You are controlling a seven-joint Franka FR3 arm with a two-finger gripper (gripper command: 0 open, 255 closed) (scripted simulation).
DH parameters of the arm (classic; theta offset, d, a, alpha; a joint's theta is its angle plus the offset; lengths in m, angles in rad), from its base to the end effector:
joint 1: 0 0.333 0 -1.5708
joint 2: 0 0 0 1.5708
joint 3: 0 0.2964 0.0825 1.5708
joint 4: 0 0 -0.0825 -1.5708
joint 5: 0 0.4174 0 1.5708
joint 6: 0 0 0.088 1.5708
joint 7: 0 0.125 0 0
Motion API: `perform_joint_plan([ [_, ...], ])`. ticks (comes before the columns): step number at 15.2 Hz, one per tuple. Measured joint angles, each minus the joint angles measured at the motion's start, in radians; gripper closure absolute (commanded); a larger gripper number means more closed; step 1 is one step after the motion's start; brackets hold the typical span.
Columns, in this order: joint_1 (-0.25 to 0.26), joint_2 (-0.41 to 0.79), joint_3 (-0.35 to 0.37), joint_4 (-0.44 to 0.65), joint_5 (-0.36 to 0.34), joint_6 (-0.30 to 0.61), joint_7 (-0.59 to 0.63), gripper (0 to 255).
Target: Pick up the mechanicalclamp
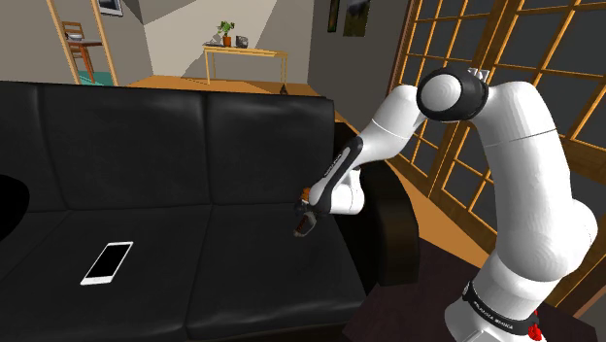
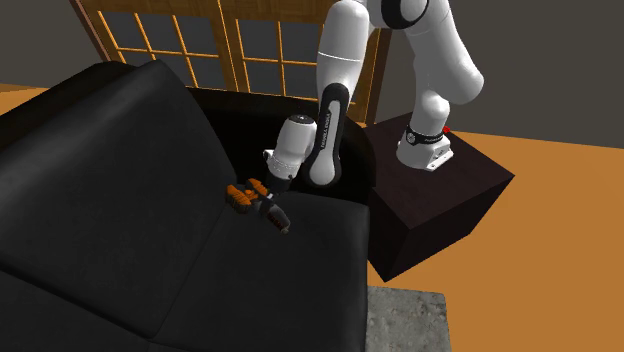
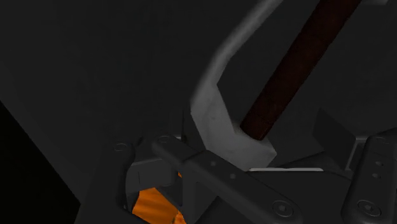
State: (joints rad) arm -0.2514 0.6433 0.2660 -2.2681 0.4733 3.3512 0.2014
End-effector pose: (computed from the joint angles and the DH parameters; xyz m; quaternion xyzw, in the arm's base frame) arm 0.5442 -0.0280 0.0592 -0.9070 0.3614 -0.1937 0.0955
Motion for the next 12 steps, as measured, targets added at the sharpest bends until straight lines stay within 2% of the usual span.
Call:
perform_joint_plan([
  [1,0.000,0.003,0.000,0.002,-0.001,0.000,0.000,255],
  [12,0.002,0.005,-0.002,0.003,-0.001,-0.005,0.001,255],
])
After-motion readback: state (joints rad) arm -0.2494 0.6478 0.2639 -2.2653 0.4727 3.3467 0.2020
